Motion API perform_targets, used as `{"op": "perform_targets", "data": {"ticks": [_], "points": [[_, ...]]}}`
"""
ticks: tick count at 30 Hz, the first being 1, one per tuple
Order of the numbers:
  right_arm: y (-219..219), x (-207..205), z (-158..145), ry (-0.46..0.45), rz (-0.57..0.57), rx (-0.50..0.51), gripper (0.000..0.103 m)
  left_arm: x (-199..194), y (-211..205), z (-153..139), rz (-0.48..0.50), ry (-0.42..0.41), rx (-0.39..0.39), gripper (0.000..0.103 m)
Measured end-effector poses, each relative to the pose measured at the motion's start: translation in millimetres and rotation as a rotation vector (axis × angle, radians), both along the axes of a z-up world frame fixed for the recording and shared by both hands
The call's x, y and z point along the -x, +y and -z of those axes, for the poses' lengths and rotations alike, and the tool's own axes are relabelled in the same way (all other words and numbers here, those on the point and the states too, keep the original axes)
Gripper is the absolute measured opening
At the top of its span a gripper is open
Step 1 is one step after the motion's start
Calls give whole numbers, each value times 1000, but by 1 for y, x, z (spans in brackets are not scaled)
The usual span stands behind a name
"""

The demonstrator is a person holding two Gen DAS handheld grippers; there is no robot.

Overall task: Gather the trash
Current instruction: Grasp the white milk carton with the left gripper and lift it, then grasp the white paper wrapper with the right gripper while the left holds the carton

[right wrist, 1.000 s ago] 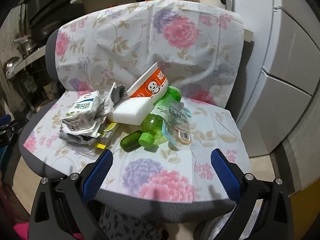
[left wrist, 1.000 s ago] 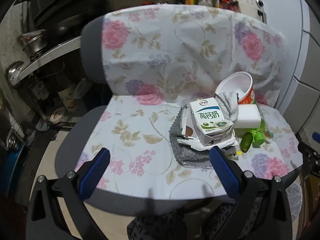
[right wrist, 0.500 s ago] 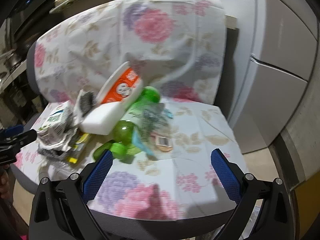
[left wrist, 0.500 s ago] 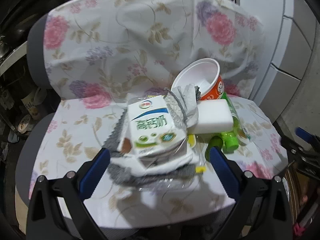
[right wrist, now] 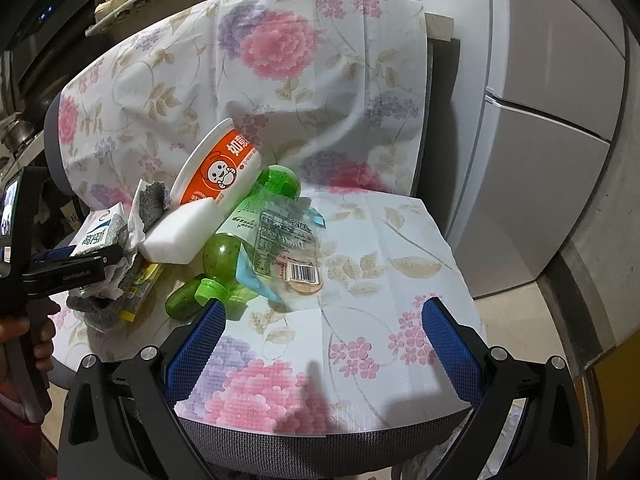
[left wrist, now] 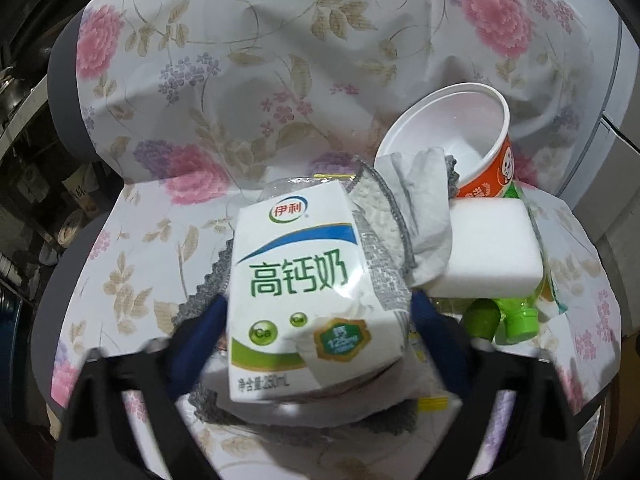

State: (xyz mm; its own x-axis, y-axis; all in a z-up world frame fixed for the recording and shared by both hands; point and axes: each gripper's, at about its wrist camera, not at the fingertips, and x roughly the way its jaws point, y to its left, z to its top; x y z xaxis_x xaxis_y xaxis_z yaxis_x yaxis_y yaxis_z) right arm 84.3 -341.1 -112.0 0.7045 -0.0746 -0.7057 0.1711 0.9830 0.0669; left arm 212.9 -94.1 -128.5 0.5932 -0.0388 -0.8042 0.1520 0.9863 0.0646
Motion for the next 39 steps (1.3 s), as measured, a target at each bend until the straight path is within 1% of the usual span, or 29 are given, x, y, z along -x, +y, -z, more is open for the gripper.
{"op": "perform_targets", "data": {"ticks": [3, 8, 11, 13, 14, 15, 16, 18, 19, 21, 24, 29, 32, 34, 36, 37, 39], "points": [[3, 1, 0, 7, -3, 4, 97, 8, 4, -5, 22, -36, -1, 82], [21, 0, -5, 2, -32, 39, 97, 36, 25, -30, 47, -125, 27, 81], [38, 1, -7, -35, -62, 80, 96, 55, 46, -44, 30, -166, 40, 81], [47, -2, -6, -47, -106, 57, 91, 66, 64, -47, 10, -178, 34, 81], [51, -3, -4, -47, -115, 49, 90, 70, 71, -47, 2, -182, 35, 81], [56, -6, -2, -42, -123, 53, 75, 74, 79, -47, -8, -184, 38, 81], [61, -11, 2, -30, -124, 64, 54, 78, 88, -46, -20, -187, 35, 81], [67, -20, 8, -4, -132, 44, 53, 83, 101, -43, -33, -181, 50, 81], [72, -27, 11, 6, -163, 22, 51, 84, 105, -42, -36, -179, 60, 81], [82, -36, 12, -5, -196, 11, 50, 85, 113, -40, -43, -182, 66, 81], [93, -49, 8, -18, -217, -7, 50, 83, 123, -40, -46, -195, 76, 81], [125, -72, -5, -52, -308, -4, 51, 77, 136, -39, -61, -204, 104, 81], [143, -85, -7, -54, -328, 13, 51, 72, 145, -37, -81, -209, 93, 81], [158, -91, -7, -48, -359, -3, 48, 69, 151, -35, -89, -207, 83, 81], [178, -96, -5, -26, -417, -11, 40, 67, 157, -33, -94, -198, 89, 81], [185, -96, -3, -17, -439, -13, 37, 66, 160, -31, -96, -194, 89, 81], [203, -98, 2, 13, -486, -21, 37, 66, 165, -28, -98, -194, 79, 81]]}}
